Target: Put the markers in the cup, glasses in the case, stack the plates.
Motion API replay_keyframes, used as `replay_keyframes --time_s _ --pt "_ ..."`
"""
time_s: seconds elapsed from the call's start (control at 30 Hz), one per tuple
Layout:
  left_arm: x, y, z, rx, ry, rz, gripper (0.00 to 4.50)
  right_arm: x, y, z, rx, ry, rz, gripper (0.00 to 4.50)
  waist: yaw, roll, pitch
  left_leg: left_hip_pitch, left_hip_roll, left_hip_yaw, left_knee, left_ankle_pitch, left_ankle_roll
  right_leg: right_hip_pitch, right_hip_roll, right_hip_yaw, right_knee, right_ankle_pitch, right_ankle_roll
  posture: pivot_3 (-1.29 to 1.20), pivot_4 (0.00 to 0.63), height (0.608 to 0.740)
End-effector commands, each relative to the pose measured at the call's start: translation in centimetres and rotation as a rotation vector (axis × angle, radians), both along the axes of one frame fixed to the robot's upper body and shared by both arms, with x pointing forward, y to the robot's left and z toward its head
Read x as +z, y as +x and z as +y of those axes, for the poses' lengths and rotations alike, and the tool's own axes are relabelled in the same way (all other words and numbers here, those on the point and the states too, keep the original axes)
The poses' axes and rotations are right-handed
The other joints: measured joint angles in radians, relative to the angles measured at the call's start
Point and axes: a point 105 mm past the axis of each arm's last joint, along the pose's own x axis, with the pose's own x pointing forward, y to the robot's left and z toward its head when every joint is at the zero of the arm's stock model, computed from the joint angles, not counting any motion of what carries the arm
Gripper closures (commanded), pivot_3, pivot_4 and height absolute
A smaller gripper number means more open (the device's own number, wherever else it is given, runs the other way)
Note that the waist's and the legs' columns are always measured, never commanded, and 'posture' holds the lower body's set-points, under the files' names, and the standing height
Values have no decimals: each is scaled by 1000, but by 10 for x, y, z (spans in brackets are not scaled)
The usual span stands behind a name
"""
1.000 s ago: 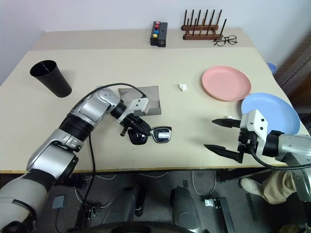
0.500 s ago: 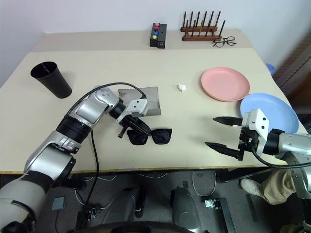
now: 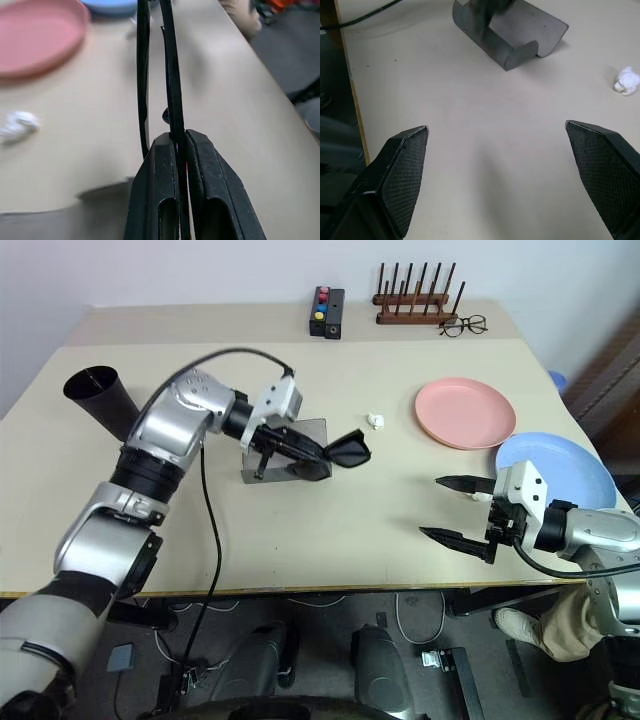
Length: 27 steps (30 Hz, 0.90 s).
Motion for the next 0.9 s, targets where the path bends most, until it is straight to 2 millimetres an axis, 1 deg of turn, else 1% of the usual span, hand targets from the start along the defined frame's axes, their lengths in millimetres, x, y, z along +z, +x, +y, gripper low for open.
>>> replay_keyframes --time_s 0.03,0.1,0.2,0.33,0.47,0.7,0.73,0.83,0.9 --pt "23 16 11 69 -24 -80 4483 6 3 4 22 4 -43 0 -2 0 0 0 0 0 0 0 0 0 0 0 0 0 0 0 150 740" --pt "27 25 20 116 2 -105 4483 5 5 5 29 3 -45 0 -2 0 0 0 0 0 -1 0 0 0 0 0 0 0 0 0 150 740" --pt "29 33 32 159 56 -124 4483 4 6 6 35 5 -47 0 -2 0 0 0 0 0 -1 0 0 0 0 0 0 0 0 0 150 740" --pt "27 36 48 171 155 -126 4483 3 8 7 41 7 -48 0 0 0 0 0 0 0 -1 0 0 0 0 0 0 0 1 0 150 740" --pt "17 35 60 164 253 -96 4483 2 9 10 48 11 -49 0 1 -1 1 0 0 0 0 0 0 0 0 0 -1 0 1 0 150 740" --pt "-6 33 62 140 335 -46 4483 2 8 14 66 32 -49 0 0 -1 1 -1 0 0 -1 0 0 0 0 0 -1 0 1 0 150 740" --pt "-9 33 62 139 340 -42 4483 3 8 14 67 44 -56 0 0 -1 1 -1 0 0 -1 0 0 0 0 0 -1 0 1 0 150 740" --pt "-16 32 62 135 351 -29 4483 22 13 14 48 156 -109 0 -1 -1 1 -1 0 0 0 0 0 0 0 0 -1 0 1 0 150 740" --pt "-19 31 63 131 357 -18 4483 33 13 16 51 199 -134 0 -1 -1 1 -1 0 0 -1 0 0 -1 0 0 -1 0 1 0 150 740"
